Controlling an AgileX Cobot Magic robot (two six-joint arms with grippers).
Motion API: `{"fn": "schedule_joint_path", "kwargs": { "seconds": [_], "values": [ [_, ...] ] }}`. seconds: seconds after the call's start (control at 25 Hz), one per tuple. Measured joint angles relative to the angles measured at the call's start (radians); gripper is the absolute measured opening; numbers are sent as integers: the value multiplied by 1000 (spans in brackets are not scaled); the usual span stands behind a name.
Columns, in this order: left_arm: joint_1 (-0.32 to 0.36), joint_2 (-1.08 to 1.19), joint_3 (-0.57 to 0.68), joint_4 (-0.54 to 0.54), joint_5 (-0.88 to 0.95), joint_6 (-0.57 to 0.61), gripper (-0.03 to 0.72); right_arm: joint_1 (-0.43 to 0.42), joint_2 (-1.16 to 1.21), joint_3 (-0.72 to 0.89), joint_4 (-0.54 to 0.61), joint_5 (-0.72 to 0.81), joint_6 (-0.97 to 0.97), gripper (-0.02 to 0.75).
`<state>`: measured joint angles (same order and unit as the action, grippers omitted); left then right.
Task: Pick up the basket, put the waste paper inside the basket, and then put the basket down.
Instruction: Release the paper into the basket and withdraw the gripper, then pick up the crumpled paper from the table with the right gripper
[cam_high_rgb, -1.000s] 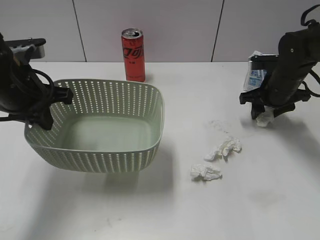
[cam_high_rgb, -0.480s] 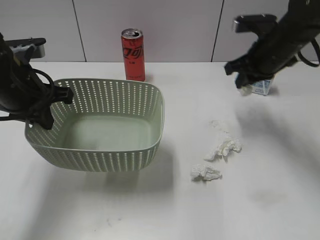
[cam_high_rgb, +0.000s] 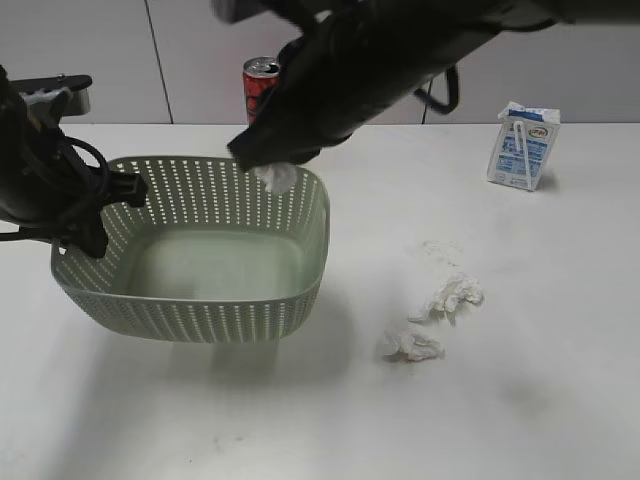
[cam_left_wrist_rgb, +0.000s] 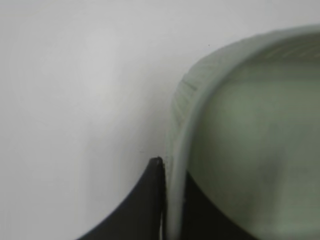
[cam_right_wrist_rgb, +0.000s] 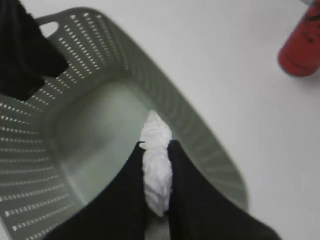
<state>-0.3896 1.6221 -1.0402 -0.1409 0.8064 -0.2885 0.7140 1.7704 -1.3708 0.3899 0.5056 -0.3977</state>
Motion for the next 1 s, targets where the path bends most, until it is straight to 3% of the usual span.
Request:
{"fn": "schedule_joint_path", "kwargs": {
  "seconds": [0.12,0.16,0.32,0.36,0.56,0.68,0.88,1.0],
  "values": [
    [0,0,0,0,-5,0,3,49,53,0,3,-1,-6,92],
    [0,0,0,0,-6,0,3,57,69,1,4,-1,-7,153],
    [0,0,0,0,-6,0,3,63,84,-1,0,0,-7,549],
    [0,0,0,0,-6,0,3,62,84,-9,-12,11,-7,589],
    [0,0,0,-3,-7,-1,3,30,31,-73,-189,162,113,599],
    [0,0,0,-7,-7,0,3,-53,-29,-49,-261,213,195,594],
    [0,0,0,-7,-7,0,3,-250,-129,199,-263,146,287,592],
    [0,0,0,-10,-7,0,3,-325,-127,357,-266,74,475,592]
  ]
}}
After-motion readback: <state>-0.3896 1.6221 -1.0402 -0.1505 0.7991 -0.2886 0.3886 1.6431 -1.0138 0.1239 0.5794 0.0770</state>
